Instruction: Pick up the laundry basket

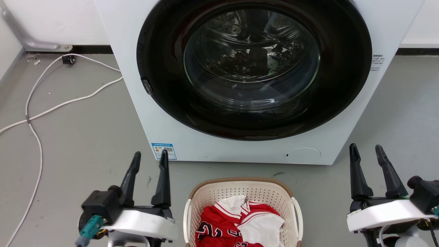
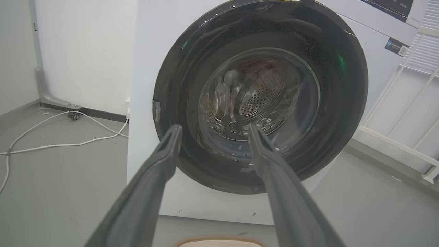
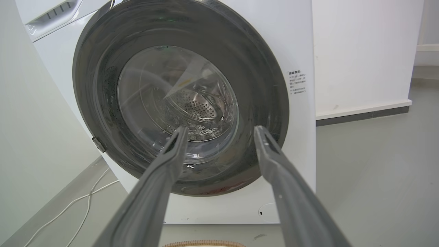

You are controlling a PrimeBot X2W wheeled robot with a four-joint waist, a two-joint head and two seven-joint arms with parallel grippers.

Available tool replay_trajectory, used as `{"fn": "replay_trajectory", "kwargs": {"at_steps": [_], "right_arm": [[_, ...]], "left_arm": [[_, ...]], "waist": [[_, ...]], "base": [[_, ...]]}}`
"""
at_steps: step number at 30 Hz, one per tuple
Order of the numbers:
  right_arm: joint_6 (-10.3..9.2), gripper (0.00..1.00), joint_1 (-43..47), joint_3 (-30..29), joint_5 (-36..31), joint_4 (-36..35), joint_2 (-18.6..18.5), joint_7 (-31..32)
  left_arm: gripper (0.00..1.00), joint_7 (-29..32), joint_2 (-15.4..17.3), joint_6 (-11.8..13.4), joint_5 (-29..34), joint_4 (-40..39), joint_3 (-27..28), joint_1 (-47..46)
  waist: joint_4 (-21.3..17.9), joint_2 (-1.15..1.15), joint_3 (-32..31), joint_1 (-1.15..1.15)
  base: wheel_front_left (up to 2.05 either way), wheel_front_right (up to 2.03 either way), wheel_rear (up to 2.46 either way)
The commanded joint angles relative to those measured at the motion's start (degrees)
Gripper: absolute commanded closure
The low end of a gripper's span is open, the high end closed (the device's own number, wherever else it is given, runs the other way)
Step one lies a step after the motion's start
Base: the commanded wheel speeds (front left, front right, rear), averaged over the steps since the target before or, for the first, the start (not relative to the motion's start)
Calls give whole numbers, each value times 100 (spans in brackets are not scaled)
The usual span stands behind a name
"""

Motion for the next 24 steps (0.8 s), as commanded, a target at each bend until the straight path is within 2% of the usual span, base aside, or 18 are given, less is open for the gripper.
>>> {"fn": "replay_trajectory", "kwargs": {"at_steps": [1,13,17,24], "right_arm": [[0,0,-21,-6,-235,-32,-19,-64],[0,0,31,-91,-920,137,-20,-209],[0,0,46,-82,-1090,195,-20,-258],[-1,0,48,-76,-1160,347,-19,-345]], "left_arm": [[0,-63,76,73,210,-26,-117,11],[0,-205,207,318,665,89,-457,47],[0,-252,188,274,751,226,-509,84],[0,-343,68,56,873,545,-410,114]], "waist": [[-2,0,4,0],[3,0,-7,0],[2,0,0,0],[5,0,22,0]], "base": [[0,0,0],[0,0,0],[0,0,0],[0,0,0]]}}
